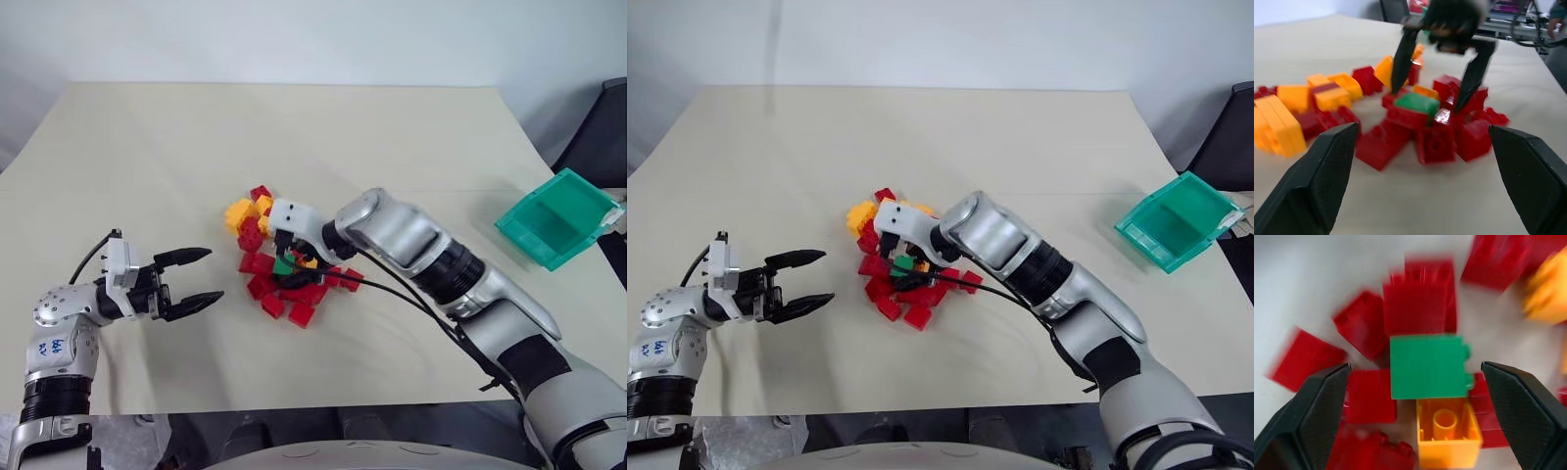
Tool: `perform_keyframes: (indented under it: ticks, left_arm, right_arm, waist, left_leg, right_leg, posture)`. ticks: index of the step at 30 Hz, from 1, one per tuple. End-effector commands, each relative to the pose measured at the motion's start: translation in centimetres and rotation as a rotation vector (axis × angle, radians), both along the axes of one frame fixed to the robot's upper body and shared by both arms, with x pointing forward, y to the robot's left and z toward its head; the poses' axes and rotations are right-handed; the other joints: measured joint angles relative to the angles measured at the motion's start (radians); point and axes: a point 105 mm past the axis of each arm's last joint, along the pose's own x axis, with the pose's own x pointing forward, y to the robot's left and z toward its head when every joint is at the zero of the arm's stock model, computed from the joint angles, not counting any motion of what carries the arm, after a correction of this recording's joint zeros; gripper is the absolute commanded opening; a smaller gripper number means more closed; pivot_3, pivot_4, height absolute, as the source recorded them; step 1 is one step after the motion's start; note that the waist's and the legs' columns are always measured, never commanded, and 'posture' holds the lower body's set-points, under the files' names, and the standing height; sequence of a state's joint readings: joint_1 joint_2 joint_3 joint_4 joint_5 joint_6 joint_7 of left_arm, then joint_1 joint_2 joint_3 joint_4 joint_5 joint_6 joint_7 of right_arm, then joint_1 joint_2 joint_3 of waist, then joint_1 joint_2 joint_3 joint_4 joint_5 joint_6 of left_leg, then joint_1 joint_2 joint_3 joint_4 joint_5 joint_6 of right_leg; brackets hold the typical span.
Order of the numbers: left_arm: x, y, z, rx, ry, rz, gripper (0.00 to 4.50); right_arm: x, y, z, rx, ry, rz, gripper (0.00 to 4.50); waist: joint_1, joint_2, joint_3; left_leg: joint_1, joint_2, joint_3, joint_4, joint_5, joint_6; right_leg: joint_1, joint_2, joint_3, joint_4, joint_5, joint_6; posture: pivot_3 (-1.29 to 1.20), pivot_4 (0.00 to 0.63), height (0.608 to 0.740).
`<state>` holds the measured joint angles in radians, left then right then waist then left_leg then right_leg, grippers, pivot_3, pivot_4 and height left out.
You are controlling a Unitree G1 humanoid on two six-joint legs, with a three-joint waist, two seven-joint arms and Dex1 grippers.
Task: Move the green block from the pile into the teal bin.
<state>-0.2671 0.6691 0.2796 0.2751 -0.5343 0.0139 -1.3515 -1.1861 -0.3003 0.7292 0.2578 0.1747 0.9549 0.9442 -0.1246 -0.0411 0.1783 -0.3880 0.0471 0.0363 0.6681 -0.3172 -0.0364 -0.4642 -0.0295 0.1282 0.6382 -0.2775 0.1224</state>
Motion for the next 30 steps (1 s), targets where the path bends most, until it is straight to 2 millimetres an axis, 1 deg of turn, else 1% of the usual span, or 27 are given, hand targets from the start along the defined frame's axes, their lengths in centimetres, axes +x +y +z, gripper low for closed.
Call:
perform_keyframes:
  ticks: [1, 4, 7, 10, 12, 14, 15, 18, 19, 20, 22, 23, 26, 27, 28, 30]
  left_arm:
    - [-0.4, 0.2, 1.5, -0.006, -0.064, 0.002, 4.50]
    - [-0.5, 0.3, 1.5, -0.004, -0.066, 0.006, 4.50]
    - [-0.2, 0.2, 1.7, -0.003, -0.071, 0.006, 4.50]
    - [0.2, -0.2, 1.9, -0.003, -0.080, -0.011, 4.50]
    - [0.3, -0.5, 1.9, -0.003, -0.081, -0.026, 4.50]
    - [0.6, -1.0, 2.1, -0.005, -0.081, -0.049, 4.50]
    - [0.7, -1.4, 2.2, -0.004, -0.085, -0.065, 4.50]
    - [0.9, -2.0, 2.5, -0.002, -0.092, -0.095, 4.50]
    - [1.0, -2.6, 2.7, -0.006, -0.093, -0.113, 4.50]
    - [1.2, -3.6, 3.0, -0.011, -0.098, -0.145, 4.50]
    - [1.6, -6.1, 3.3, -0.010, -0.110, -0.217, 4.50]
    - [1.8, -7.1, 3.4, -0.008, -0.111, -0.237, 4.50]
    - [2.5, -8.9, 3.3, 0.000, -0.105, -0.256, 4.50]
    - [2.7, -9.8, 3.4, -0.004, -0.111, -0.272, 4.50]
    - [2.9, -10.9, 3.4, -0.006, -0.114, -0.284, 4.50]
    - [3.3, -12.7, 3.5, -0.008, -0.122, -0.296, 4.50]
  right_arm:
    - [0.3, 0.5, 0.2, -0.050, -0.050, 0.035, 4.47]
    - [0.3, 0.9, 0.2, -0.061, -0.080, 0.062, 3.89]
    - [-0.1, 1.4, 0.7, -0.025, -0.080, 0.074, 2.89]
    - [-0.2, 1.2, 1.1, 0.011, -0.096, 0.072, 2.09]
    - [-0.1, 0.9, 1.3, 0.026, -0.107, 0.058, 2.09]
    - [0.0, 0.4, 2.3, 0.074, -0.124, 0.040, 2.09]
    - [-0.1, 0.2, 3.2, 0.122, -0.135, 0.039, 2.09]
    - [-0.3, -0.4, 4.8, 0.203, -0.146, 0.028, 2.09]
    - [-0.2, -0.9, 5.7, 0.241, -0.153, 0.014, 2.09]
    - [-0.2, -2.0, 6.9, 0.294, -0.168, 0.007, 2.09]
    - [0.1, -5.2, 8.7, 0.365, -0.231, -0.041, 2.09]
    - [0.1, -6.8, 9.3, 0.390, -0.263, -0.070, 2.09]
    - [-0.2, -10.0, 10.6, 0.461, -0.311, -0.172, 2.09]
    - [-0.3, -11.4, 11.2, 0.497, -0.347, -0.219, 2.09]
    - [-0.2, -13.3, 11.8, 0.538, -0.379, -0.297, 2.09]
    - [-0.1, -16.9, 12.2, 0.563, -0.441, -0.455, 2.09]
  waist:
    - [-0.001, 0.000, 0.000]
    - [-0.001, 0.000, 0.000]
    - [-0.001, 0.000, 0.000]
    - [0.000, 0.000, 0.000]
    - [0.000, 0.000, 0.000]
    - [0.001, 0.000, 0.000]
    - [0.003, 0.000, 0.000]
    - [0.007, 0.000, 0.000]
    - [0.008, 0.000, 0.000]
    - [0.012, 0.000, 0.000]
    - [0.027, 0.000, 0.000]
    - [0.037, 0.000, 0.000]
    - [0.049, 0.000, 0.000]
    - [0.049, 0.000, 0.000]
    - [0.050, 0.000, 0.000]
    - [0.058, 0.000, 0.000]
  left_leg:
    - [0.000, 0.000, 0.000, 0.001, 0.000, 0.000]
    - [0.000, -0.001, -0.002, 0.003, 0.000, 0.001]
    - [0.000, -0.002, -0.003, 0.003, 0.000, 0.001]
    - [0.000, -0.001, -0.005, 0.003, 0.000, 0.001]
    - [0.000, -0.001, -0.005, 0.003, 0.000, 0.001]
    - [-0.001, -0.001, -0.005, 0.004, 0.000, 0.001]
    - [-0.001, -0.001, -0.005, 0.004, 0.000, 0.001]
    - [-0.001, -0.002, -0.006, 0.004, 0.000, 0.001]
    - [-0.001, -0.001, -0.006, 0.004, 0.000, 0.001]
    - [-0.001, -0.001, -0.005, 0.004, 0.000, 0.001]
    - [-0.001, -0.002, -0.006, 0.004, 0.000, 0.001]
    - [-0.002, -0.002, -0.008, 0.005, 0.000, 0.001]
    - [-0.003, -0.004, -0.008, 0.009, -0.002, 0.003]
    - [-0.003, -0.004, -0.008, 0.010, -0.002, 0.004]
    - [-0.004, -0.004, -0.007, 0.010, -0.003, 0.004]
    - [-0.004, -0.004, -0.007, 0.010, -0.003, 0.004]
  right_leg:
    - [0.001, 0.000, -0.001, 0.000, 0.000, 0.000]
    - [0.003, -0.001, -0.006, 0.000, 0.000, 0.001]
    - [0.003, -0.001, -0.011, 0.001, 0.000, 0.000]
    - [0.003, -0.001, -0.014, 0.001, 0.001, -0.001]
    - [0.003, -0.001, -0.015, 0.001, 0.001, -0.001]
    - [0.003, -0.001, -0.015, 0.001, 0.001, -0.001]
    - [0.003, -0.002, -0.015, 0.002, 0.001, -0.001]
    - [0.003, -0.002, -0.015, 0.001, 0.001, -0.001]
    - [0.003, -0.002, -0.015, 0.001, 0.001, -0.001]
    - [0.003, -0.001, -0.015, 0.001, 0.001, -0.001]
    - [0.003, -0.001, -0.017, 0.001, 0.001, -0.001]
    - [0.004, -0.002, -0.018, 0.001, 0.001, -0.001]
    - [0.006, -0.002, -0.018, -0.002, 0.001, -0.001]
    - [0.006, -0.002, -0.017, -0.002, 0.001, 0.000]
    - [0.006, -0.002, -0.017, -0.002, 0.001, 0.000]
    - [0.006, -0.002, -0.017, -0.001, 0.001, 0.000]
  posture:
    - [0.00, 0.150, 0.740]
    - [0.00, 0.150, 0.740]
    - [0.00, 0.150, 0.740]
    - [0.00, 0.150, 0.740]
    - [0.00, 0.150, 0.740]
    - [0.00, 0.150, 0.740]
    - [0.00, 0.150, 0.740]
    - [0.00, 0.150, 0.740]
    - [0.00, 0.150, 0.740]
    - [0.00, 0.150, 0.740]
    - [0.00, 0.150, 0.740]
    - [0.00, 0.150, 0.740]
    - [0.00, 0.150, 0.740]
    - [0.00, 0.150, 0.740]
    - [0.00, 0.150, 0.740]
    - [0.00, 0.150, 0.740]
